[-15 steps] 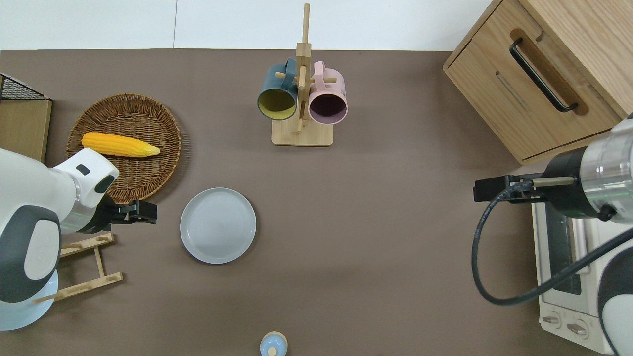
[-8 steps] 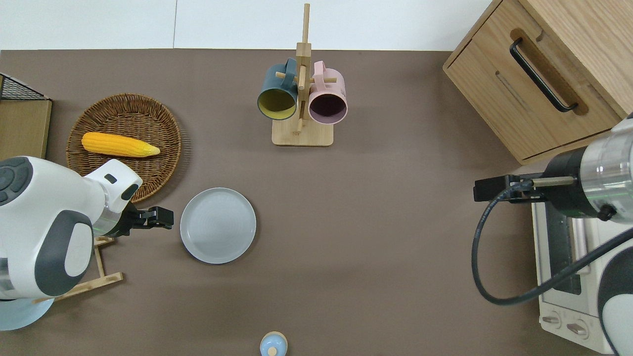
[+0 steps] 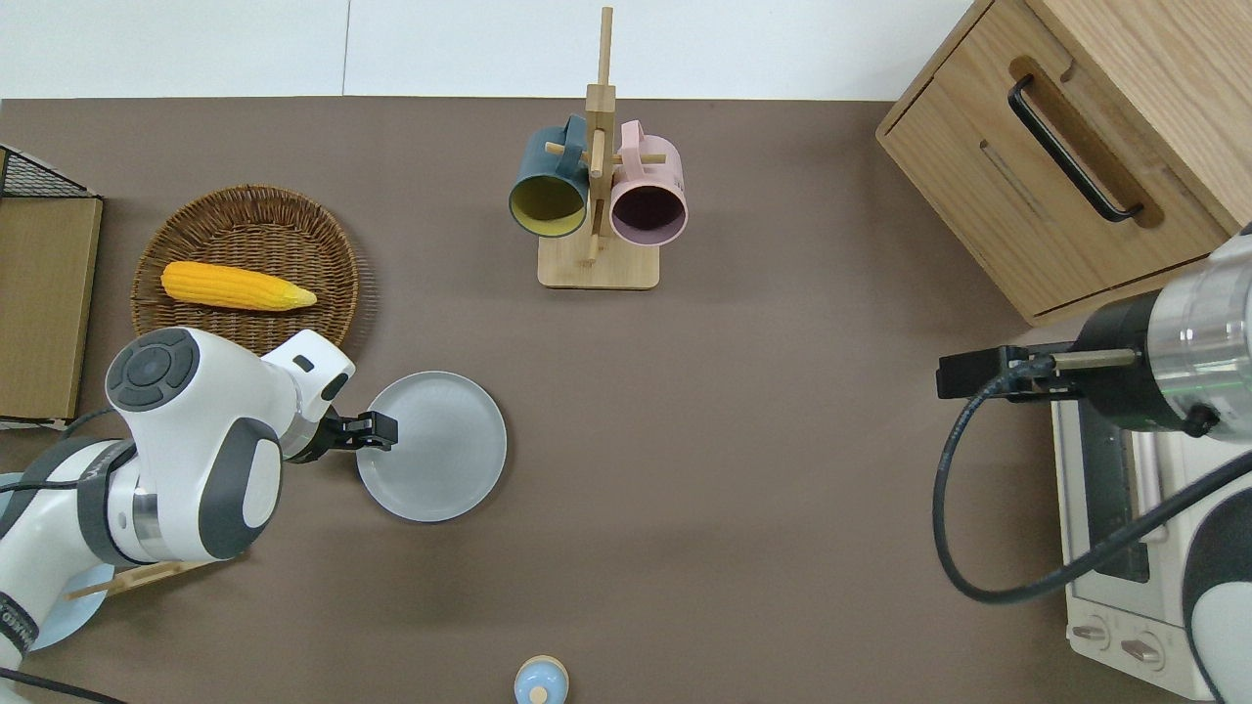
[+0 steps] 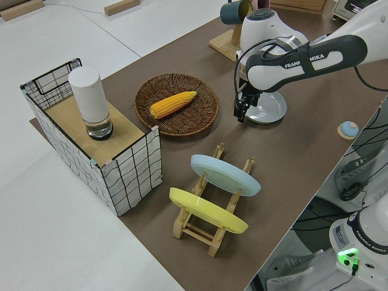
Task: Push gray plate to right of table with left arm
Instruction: 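Lower the left gripper against the gray plate's rim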
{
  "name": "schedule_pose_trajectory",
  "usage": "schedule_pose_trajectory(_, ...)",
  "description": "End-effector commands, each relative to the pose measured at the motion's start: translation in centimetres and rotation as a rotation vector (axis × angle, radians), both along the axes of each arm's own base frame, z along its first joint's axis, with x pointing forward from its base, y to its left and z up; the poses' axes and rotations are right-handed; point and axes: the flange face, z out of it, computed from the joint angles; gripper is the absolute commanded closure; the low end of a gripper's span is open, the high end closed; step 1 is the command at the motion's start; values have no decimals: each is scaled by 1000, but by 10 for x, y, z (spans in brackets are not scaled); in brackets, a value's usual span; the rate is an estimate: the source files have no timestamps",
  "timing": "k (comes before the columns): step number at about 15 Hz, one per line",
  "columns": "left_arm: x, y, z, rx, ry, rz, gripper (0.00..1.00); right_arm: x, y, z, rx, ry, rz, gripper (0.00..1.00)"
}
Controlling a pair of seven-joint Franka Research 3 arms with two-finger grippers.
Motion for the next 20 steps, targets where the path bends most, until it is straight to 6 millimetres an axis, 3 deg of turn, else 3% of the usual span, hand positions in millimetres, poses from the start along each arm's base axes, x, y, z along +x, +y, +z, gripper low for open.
schedule_pose_trajectory(1, -9, -2, -9, -10, -7, -1, 75, 1, 0, 3, 18, 0, -2, 5)
schedule_pose_trajectory(9, -14, -2, -15, -9, 6, -6, 291, 1, 0, 3, 18, 0, -2, 5)
schedule_pose_trajectory(14, -14, -2, -17, -23, 9, 12, 715, 1, -1, 3, 18, 0, -4, 5)
schedule_pose_trajectory(20, -13, 0, -17, -23, 10, 20, 1000, 1, 0, 3, 18, 0, -2, 5)
